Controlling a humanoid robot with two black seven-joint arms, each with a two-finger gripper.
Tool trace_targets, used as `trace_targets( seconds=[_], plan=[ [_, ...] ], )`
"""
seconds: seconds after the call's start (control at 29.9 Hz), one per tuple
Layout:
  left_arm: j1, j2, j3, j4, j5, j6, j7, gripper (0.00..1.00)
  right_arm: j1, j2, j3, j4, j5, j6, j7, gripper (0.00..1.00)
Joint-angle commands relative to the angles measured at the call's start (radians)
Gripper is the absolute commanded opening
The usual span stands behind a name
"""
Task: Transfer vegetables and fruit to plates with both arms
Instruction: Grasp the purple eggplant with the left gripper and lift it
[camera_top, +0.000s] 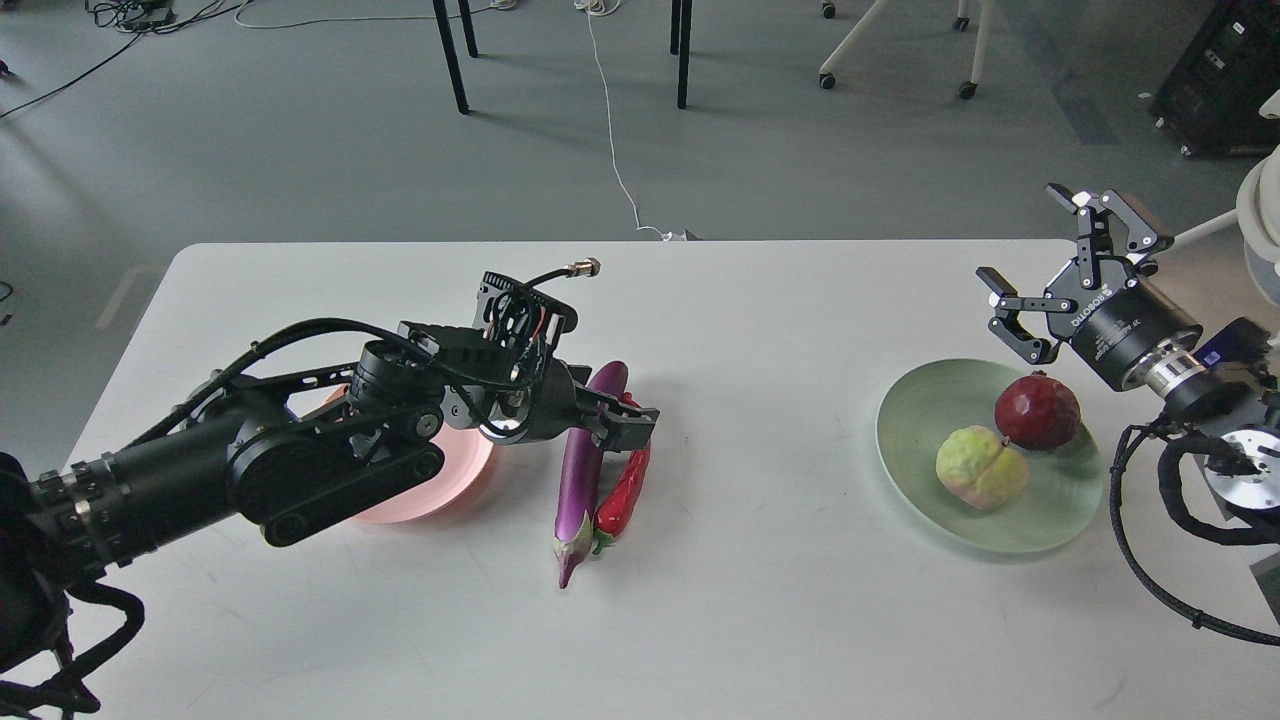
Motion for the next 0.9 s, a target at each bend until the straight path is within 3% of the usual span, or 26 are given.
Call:
trace_targets(
  seconds=[0.0,0.3,0.4,0.53,0.67,0.87],
  plan=[
    [0.007,-0.005,0.003,0.016,0.001,0.0,0.0,0.99,-0.002,-0.011,-0.004,0.002,-0.003,0.004,0.0,0.98],
    [0.01,-0.08,0.035,0.128,-0.003,0.012,0.001,0.9,-0.004,-0.031,-0.004,0.009,-0.003,0.007,0.0,0.98],
    [0.008,-0.082,0.035,0.127,-0.006,0.008,0.0,0.73,-0.004,-0.044,-0.004,0.006,-0.004,0.007,0.0,0.98],
    [0.005,-0.083,0.033,0.119,-0.003,0.005,0.009,0.25,-0.004,-0.06,-0.007,0.008,-0.004,0.009,0.0,0.98],
    [0.001,-0.083,0.033,0.119,-0.008,0.005,0.055,0.12,-0.008,-0.065,-0.01,0.009,-0.004,0.009,0.0,0.99],
    [-0.006,-0.074,0.01,0.102,-0.019,0.008,0.086,0.11,-0.022,-0.065,-0.005,0.009,-0.004,0.009,0.0,0.98]
  ],
)
